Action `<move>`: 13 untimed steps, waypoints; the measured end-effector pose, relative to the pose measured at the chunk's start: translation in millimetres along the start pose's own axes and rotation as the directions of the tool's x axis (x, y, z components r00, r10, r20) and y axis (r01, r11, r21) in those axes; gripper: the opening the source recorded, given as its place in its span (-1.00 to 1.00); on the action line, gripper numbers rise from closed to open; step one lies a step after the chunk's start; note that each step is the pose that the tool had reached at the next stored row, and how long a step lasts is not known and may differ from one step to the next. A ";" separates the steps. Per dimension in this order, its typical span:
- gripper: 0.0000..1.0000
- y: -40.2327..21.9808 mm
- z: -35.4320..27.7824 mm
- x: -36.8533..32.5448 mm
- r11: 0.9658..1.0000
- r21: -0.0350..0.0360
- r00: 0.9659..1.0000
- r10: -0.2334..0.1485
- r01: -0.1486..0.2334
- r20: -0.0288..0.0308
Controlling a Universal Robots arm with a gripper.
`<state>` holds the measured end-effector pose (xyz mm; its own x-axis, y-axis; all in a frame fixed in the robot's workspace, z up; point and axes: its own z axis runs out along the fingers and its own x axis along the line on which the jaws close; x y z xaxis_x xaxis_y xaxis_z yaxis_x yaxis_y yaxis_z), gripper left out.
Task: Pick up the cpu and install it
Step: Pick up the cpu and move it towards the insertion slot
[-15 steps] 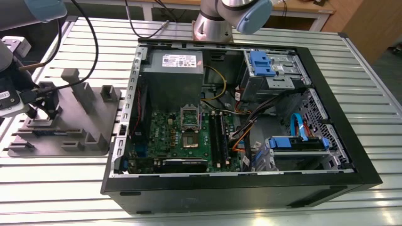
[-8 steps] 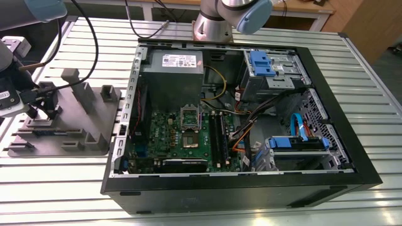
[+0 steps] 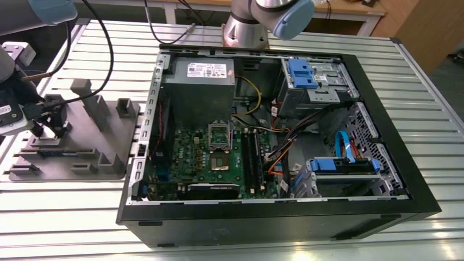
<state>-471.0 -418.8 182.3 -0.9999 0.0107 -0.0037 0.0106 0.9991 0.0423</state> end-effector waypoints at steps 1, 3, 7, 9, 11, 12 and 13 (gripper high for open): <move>-0.06 0.0 -0.1 0.0 1.000 0.000 1.000 0.000 0.000 0.000; -0.06 0.0 -0.1 0.0 1.000 0.000 1.000 0.000 0.000 0.000; -0.06 0.2 -4.0 0.0 1.000 0.000 1.000 0.000 0.000 0.000; -0.06 0.3 -5.5 0.0 1.000 0.000 1.000 0.000 0.000 0.000; -0.06 0.3 -7.0 0.0 1.000 0.000 1.000 0.000 0.000 0.000; -0.06 0.4 -8.3 0.0 1.000 0.000 1.000 0.000 0.000 0.000; -0.06 0.4 -10.2 0.0 1.000 0.000 1.000 0.000 0.000 0.000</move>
<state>-471.0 -418.8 192.5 -0.9999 0.0108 -0.0034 0.0106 0.9991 0.0422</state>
